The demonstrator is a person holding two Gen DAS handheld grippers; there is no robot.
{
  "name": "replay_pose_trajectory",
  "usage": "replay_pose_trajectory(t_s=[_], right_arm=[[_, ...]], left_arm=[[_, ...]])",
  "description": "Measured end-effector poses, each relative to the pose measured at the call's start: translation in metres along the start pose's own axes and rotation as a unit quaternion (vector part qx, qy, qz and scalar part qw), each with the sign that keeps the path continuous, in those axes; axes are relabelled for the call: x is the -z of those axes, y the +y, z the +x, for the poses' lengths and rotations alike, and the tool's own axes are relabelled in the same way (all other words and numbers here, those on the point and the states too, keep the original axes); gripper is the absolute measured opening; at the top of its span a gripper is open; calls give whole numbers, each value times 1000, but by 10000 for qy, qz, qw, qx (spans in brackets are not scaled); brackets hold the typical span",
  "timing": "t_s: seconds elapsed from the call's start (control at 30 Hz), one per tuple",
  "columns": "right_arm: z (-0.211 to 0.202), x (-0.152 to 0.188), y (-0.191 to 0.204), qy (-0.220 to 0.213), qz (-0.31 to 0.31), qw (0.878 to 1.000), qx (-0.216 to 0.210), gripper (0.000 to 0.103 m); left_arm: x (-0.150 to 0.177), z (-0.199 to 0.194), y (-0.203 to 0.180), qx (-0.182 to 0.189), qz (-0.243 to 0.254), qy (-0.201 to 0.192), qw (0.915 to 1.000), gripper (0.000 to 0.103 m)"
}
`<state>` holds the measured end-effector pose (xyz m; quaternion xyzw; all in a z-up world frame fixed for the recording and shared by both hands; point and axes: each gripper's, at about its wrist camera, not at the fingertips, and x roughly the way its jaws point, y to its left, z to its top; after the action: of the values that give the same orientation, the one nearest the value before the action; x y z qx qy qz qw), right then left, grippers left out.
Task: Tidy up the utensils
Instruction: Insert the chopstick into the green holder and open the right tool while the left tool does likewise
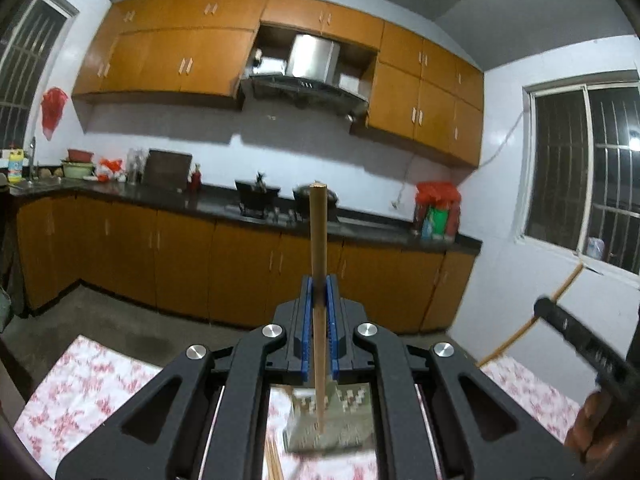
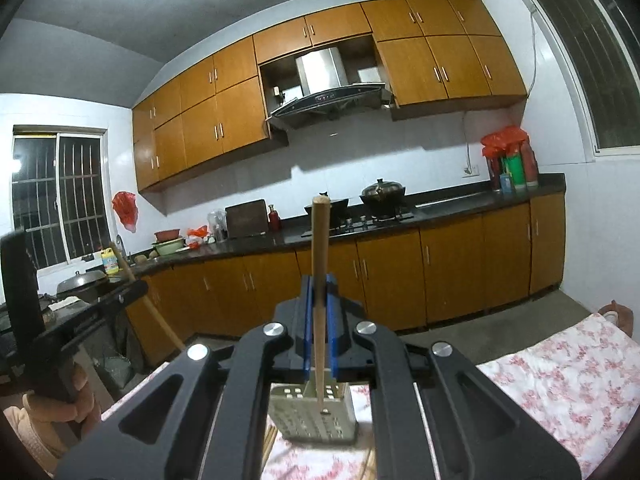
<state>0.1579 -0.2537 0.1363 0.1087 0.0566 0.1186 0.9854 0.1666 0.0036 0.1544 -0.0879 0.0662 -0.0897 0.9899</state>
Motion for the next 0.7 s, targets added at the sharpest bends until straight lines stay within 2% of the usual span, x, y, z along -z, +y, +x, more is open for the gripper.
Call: replay_pose_trajectory(t_s=[0.2,0.4,0.63,0.67,0.7], right_arm=[[31,4,4,-183,-138,9997,118,8],[58,16,7,36,-183,9997,138,8],[74,35,4,481,-150,9986,156,10],[73,35,3,498,-142,9985,158,12],[71,36,4,503,-144,9985,160,19]], left_arm=[[5,27,-3,-195,-61,-165,9997,8],[16,41,-5,-198,-24,-153,9997,8],[37,59,-4,-92,-2,265,9996,8],[39,59,-3,-90,-42,325,9994,8],[40,58,-1,-87,-78,361,9993,8]])
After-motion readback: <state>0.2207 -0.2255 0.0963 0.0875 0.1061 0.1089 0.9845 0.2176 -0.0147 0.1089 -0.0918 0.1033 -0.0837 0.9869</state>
